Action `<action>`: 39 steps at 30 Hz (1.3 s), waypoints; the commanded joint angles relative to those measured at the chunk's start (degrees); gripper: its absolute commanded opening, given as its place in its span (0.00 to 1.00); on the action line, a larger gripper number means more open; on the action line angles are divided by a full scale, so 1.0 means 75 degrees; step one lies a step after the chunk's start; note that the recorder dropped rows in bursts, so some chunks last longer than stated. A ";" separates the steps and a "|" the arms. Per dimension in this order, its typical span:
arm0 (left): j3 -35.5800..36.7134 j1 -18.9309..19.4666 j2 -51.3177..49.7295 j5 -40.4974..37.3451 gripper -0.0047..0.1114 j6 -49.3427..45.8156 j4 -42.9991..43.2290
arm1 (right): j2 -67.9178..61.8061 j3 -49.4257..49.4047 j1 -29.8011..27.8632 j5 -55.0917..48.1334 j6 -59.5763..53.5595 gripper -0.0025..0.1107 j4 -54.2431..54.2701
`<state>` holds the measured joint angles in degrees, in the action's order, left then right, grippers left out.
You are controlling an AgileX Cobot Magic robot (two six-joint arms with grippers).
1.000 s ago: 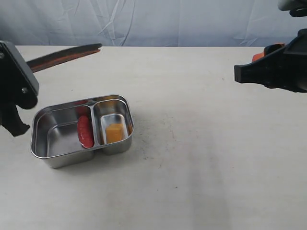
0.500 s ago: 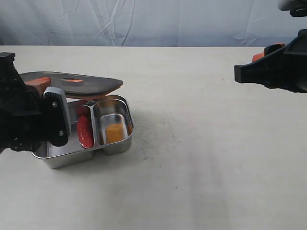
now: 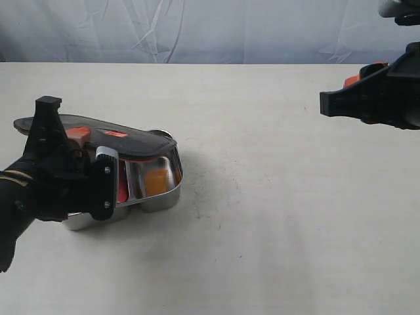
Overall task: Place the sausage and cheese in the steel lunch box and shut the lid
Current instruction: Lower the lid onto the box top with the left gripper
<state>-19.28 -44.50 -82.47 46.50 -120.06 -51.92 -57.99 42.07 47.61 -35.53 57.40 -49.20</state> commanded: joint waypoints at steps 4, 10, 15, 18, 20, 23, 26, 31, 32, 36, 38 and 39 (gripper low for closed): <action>0.0016 -0.0100 -0.0252 0.0069 0.04 -0.0181 -0.0471 | 0.0066 0.0001 -0.0017 -0.0036 -0.0057 0.34 -0.0023; 0.0016 -0.0100 -0.0252 -0.0247 0.06 -0.0181 -0.0573 | 0.0066 0.0001 -0.0017 -0.0036 -0.0057 0.34 -0.0023; 0.0016 -0.0100 -0.0252 -0.0859 0.20 -0.0181 -0.0570 | 0.0066 0.0001 -0.0017 -0.0054 -0.0072 0.34 -0.0004; 0.0016 -0.0100 -0.0252 -0.1005 0.32 -0.0181 -0.0591 | 0.0066 0.0001 -0.0017 -0.0054 -0.0072 0.34 -0.0004; 0.0016 -0.0100 -0.0252 -0.1005 0.36 -0.0181 -0.0689 | 0.0066 0.0001 -0.0017 -0.0054 -0.0072 0.34 -0.0004; 0.0016 -0.0100 -0.0252 -0.1069 0.38 -0.0181 -0.0866 | 0.0066 0.0001 -0.0017 -0.0054 -0.0072 0.34 -0.0004; 0.0016 -0.0100 -0.0252 -0.1130 0.40 -0.0181 -0.1010 | 0.0066 0.0001 -0.0017 -0.0054 -0.0072 0.34 -0.0004; 0.0016 -0.0100 -0.0168 -0.1439 0.48 -0.0181 -0.1063 | 0.0066 0.0001 -0.0017 -0.0054 -0.0072 0.34 -0.0004; 0.0016 -0.0100 -0.0120 -0.1463 0.49 -0.0181 -0.1063 | 0.0066 0.0001 -0.0017 -0.0054 -0.0072 0.34 -0.0004; 0.0016 -0.0100 0.0082 -0.1475 0.53 -0.0181 -0.1211 | 0.0066 0.0001 -0.0017 -0.0054 -0.0072 0.34 -0.0004; 0.0016 -0.0100 0.0203 -0.1494 0.56 -0.0181 -0.1349 | 0.0066 0.0001 -0.0017 -0.0054 -0.0072 0.34 -0.0004; 0.0016 -0.0100 0.0244 -0.1607 0.57 -0.0181 -0.1402 | 0.0066 0.0001 -0.0017 -0.0054 -0.0072 0.34 -0.0004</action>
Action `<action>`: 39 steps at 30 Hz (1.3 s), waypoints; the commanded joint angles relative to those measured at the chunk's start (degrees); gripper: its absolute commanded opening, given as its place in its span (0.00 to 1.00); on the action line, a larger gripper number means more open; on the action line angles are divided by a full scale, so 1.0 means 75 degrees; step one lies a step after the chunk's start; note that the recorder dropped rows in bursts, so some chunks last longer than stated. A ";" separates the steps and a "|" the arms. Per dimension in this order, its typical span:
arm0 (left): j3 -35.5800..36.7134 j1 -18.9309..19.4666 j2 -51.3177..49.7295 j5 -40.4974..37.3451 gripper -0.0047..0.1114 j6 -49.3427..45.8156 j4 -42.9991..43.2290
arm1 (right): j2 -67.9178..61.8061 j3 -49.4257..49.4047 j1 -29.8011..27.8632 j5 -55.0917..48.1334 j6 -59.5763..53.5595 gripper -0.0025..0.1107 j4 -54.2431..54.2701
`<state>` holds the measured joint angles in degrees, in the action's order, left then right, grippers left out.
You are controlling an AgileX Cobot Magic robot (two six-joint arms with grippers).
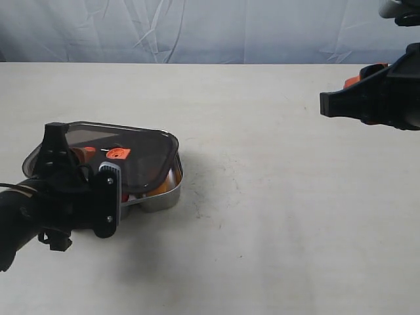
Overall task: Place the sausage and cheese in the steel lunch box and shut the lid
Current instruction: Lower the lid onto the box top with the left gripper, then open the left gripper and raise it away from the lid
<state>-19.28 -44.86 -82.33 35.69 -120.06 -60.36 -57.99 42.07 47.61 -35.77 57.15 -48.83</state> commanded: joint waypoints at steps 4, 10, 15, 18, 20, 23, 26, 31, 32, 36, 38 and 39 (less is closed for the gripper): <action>0.0016 -0.0052 0.0488 -0.0875 0.57 -0.0223 -0.0365 | 0.0066 0.0001 -0.0017 -0.0022 -0.0039 0.34 -0.0054; 0.0016 -0.0052 0.0555 -0.1613 0.57 -0.0258 -0.0400 | 0.0066 0.0001 -0.0017 -0.0022 -0.0039 0.34 -0.0054; 0.0016 -0.0052 0.0638 -0.1688 0.57 -0.0258 -0.0400 | 0.0066 0.0001 -0.0017 -0.0022 -0.0039 0.34 -0.0054; 0.0016 -0.0071 0.0825 -0.1901 0.57 -0.0258 -0.0416 | 0.0066 0.0001 -0.0017 -0.0028 -0.0038 0.34 -0.0039; 0.0016 -0.0210 0.0983 -0.2043 0.57 -0.0258 -0.0641 | 0.0066 0.0001 -0.0017 -0.0040 -0.0038 0.34 -0.0029; 0.0016 -0.0513 0.1199 -0.2080 0.57 -0.0258 -0.1182 | 0.0066 0.0001 -0.0017 -0.0105 -0.0038 0.34 -0.0023; 0.0016 -0.0745 0.1469 -0.1995 0.57 -0.0258 -0.1462 | 0.0066 0.0001 -0.0017 -0.0140 -0.0038 0.34 0.0080; -0.0150 -0.0825 0.2655 -0.0047 0.11 0.0779 -0.2485 | -0.0194 0.0001 -0.0017 0.0130 -0.0038 0.01 0.0499; -0.0209 -0.0825 0.2814 0.0130 0.04 0.1032 -0.2485 | -0.0299 0.0001 -0.0017 0.0250 -0.0038 0.02 0.0499; -0.0876 -0.0713 0.3102 0.1368 0.04 0.2034 -0.3738 | -0.1247 0.0001 -0.0017 0.1254 -0.0038 0.02 0.0499; -0.1306 -0.0240 0.3007 0.1130 0.04 0.2015 -0.4573 | -0.1757 0.0059 -0.0017 0.1640 -0.0024 0.02 0.0546; -0.1457 0.0113 0.2976 0.0800 0.04 0.2015 -0.4847 | -0.2004 0.0142 -0.0017 0.1670 0.0007 0.02 0.0603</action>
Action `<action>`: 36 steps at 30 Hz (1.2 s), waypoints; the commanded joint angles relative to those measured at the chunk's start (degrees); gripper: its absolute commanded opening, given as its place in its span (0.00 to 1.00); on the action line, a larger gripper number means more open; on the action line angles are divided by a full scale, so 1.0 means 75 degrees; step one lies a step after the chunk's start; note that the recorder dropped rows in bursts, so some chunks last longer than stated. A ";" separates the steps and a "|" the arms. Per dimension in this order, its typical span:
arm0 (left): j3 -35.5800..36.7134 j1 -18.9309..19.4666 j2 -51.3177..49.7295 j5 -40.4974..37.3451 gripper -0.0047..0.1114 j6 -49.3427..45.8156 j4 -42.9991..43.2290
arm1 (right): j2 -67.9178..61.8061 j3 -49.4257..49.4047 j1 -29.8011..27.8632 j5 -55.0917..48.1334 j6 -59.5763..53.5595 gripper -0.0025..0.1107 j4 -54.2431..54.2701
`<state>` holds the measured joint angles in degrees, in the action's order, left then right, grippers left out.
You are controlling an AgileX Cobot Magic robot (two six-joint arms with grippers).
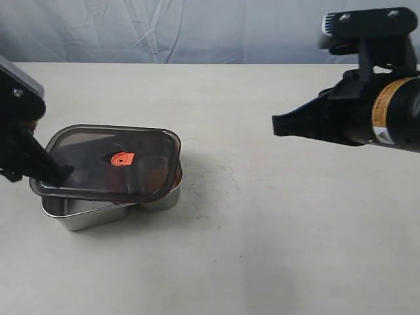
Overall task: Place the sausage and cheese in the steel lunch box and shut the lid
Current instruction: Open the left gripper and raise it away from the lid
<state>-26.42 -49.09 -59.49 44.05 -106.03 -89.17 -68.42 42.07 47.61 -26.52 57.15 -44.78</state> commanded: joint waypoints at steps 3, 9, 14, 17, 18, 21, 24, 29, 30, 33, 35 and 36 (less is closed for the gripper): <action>-0.1025 0.1973 -0.0287 -0.2126 0.04 0.0145 -0.1064 | -0.1187 0.0456 -0.0017 0.0546 0.0032 0.02 0.0190; -0.1880 0.3848 -0.1173 -0.4082 0.04 0.0293 -0.1437 | -0.1446 0.0618 -0.0017 0.0557 0.0032 0.02 0.0190; -0.2636 0.4890 -0.2434 -0.6042 0.04 0.0768 -0.1437 | -0.1443 0.0618 -0.0017 0.0519 0.0032 0.02 0.0190; -0.3181 0.5153 -0.3342 -0.6447 0.04 0.0993 -0.1437 | -0.1443 0.0618 -0.0017 0.0490 0.0032 0.02 0.0190; -0.3322 0.5177 -0.3584 -0.6478 0.04 0.1033 -0.1437 | -0.1443 0.0618 -0.0017 0.0445 0.0032 0.02 0.0190; -0.3738 0.5177 -0.4329 -0.6475 0.04 0.1049 -0.1437 | -0.1443 0.0618 -0.0017 0.0262 0.0032 0.02 0.0190; -0.3965 0.5177 -0.4832 -0.6475 0.04 0.1049 -0.1208 | -0.1443 0.0618 -0.0017 -0.0004 -0.0038 0.02 0.0176; -0.4354 0.5177 -0.4789 -0.6595 0.04 0.0635 0.1313 | -0.1443 0.0618 -0.0017 -0.0341 -0.0038 0.02 -0.0048; -0.4476 0.5177 -0.4689 -0.6595 0.04 0.0635 0.1391 | -0.1443 0.0618 -0.0017 -0.0341 -0.0038 0.02 -0.0068; -0.4914 0.5177 -0.4413 -0.6975 0.04 0.0653 0.1310 | -0.1493 0.0618 -0.0017 -0.0299 -0.0038 0.02 -0.0070; -0.5244 0.5177 -0.4278 -0.7438 0.04 0.0609 0.1310 | -0.1541 0.0618 -0.0017 -0.0299 -0.0038 0.02 -0.0085; -0.5406 0.5177 -0.4245 -0.7743 0.04 0.0515 0.1310 | -0.1582 0.0618 -0.0017 -0.0282 -0.0038 0.02 -0.0083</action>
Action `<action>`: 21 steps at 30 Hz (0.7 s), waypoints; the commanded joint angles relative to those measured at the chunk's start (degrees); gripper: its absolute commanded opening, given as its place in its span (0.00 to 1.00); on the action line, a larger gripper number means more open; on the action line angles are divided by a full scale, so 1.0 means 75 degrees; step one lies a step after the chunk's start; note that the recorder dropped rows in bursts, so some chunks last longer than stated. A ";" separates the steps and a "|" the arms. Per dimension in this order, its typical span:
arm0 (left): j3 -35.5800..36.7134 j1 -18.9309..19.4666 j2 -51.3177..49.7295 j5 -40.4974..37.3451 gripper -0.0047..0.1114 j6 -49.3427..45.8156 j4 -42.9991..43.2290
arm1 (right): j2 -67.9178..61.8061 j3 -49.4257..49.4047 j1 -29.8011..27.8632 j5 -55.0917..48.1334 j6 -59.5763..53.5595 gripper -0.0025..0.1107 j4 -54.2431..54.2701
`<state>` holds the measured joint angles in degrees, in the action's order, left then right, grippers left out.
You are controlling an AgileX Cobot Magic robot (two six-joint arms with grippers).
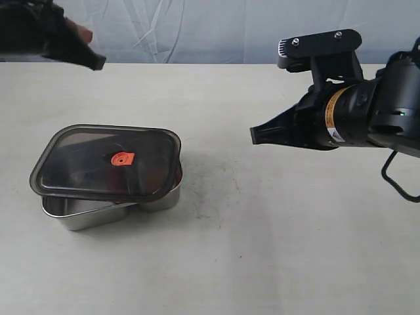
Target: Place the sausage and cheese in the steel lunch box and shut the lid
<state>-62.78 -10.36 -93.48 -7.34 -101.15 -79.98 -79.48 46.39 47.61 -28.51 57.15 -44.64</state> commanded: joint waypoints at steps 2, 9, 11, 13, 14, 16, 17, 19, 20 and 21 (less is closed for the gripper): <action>-0.0798 0.0012 0.0332 -0.1465 0.04 -0.0569 0.0084 | -0.0157 0.0043 -0.0017 -0.0017 -0.0037 0.02 -0.0102; -0.0914 0.0012 0.0401 -0.3042 0.04 -0.0224 0.0064 | -0.0191 0.0043 -0.0017 -0.0035 -0.0037 0.02 -0.0345; -0.0825 0.0012 0.0469 -0.3459 0.04 -0.0056 0.0052 | -0.0191 0.0043 -0.0017 -0.0035 -0.0023 0.02 -0.0259; -0.0676 -0.0005 0.0581 -0.3649 0.04 -0.0056 0.0046 | -0.0191 0.0043 -0.0017 -0.0035 0.0004 0.02 -0.0076; -0.0525 -0.0005 0.0696 -0.3649 0.04 -0.0039 0.0011 | -0.0191 0.0043 -0.0017 0.0009 0.0004 0.02 0.0034; -0.0288 -0.0005 0.0865 -0.3277 0.04 -0.0018 -0.0026 | -0.0191 0.0043 -0.0017 0.0124 0.0004 0.02 0.0034; -0.0129 -0.0005 0.0983 -0.2985 0.04 -0.0018 -0.0026 | -0.0191 0.0043 -0.0017 0.0214 0.0004 0.02 0.0034; 0.0169 -0.0005 0.1214 -0.2465 0.04 -0.0274 -0.0130 | -0.0191 0.0043 -0.0017 0.0338 0.0004 0.02 0.0034; 0.0272 -0.0019 0.1295 -0.2349 0.04 -0.0532 -0.0310 | -0.0191 0.0043 -0.0017 0.0393 0.0004 0.02 0.0034; 0.0343 -0.0019 0.1357 -0.2366 0.04 -0.0842 -0.0457 | -0.0191 0.0043 -0.0017 0.0450 0.0004 0.02 0.0034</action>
<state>-61.97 -10.36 -85.16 -27.53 -103.61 -80.38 -80.82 46.39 47.61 -26.59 57.23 -44.36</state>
